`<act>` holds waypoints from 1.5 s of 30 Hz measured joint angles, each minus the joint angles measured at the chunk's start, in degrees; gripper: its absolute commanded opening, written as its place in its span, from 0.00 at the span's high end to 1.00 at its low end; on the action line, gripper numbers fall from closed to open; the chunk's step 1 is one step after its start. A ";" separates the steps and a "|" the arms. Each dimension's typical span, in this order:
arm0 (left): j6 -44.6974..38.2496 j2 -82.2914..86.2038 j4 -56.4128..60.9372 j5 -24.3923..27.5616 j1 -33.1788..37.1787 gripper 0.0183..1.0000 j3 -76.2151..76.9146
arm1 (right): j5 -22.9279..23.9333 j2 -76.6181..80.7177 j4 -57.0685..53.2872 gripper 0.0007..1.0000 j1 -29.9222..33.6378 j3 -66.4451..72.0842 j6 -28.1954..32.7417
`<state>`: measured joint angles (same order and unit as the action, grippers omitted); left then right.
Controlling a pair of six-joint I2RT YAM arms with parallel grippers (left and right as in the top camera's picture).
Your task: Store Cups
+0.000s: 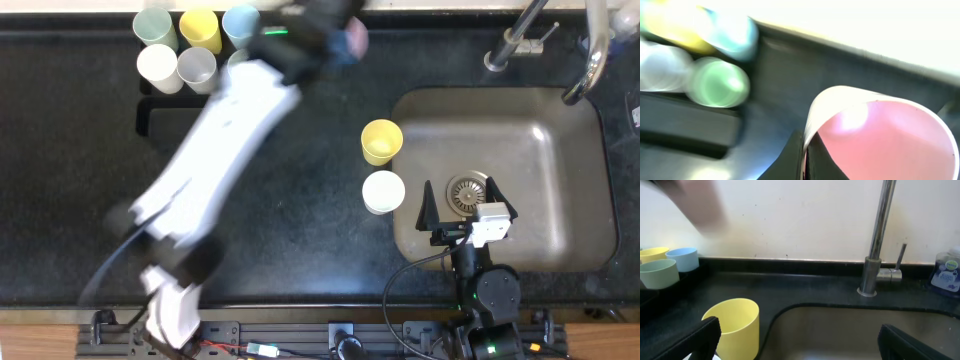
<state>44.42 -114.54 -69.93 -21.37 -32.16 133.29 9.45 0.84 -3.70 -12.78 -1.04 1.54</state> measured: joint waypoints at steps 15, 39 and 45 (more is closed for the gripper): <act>24.37 33.03 17.55 3.67 30.93 0.98 -57.55 | 0.04 0.00 0.00 0.00 0.00 0.02 -0.02; 31.76 23.26 30.36 5.60 35.34 0.98 -65.16 | 0.04 0.00 0.02 0.00 0.00 0.00 -0.02; 31.76 21.57 30.40 5.57 37.20 0.98 -65.16 | 0.04 0.00 0.00 0.00 -0.02 0.00 -0.02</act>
<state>76.18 -92.97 -39.53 -15.79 5.04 68.14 9.50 0.84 -3.70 -12.80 -1.04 1.52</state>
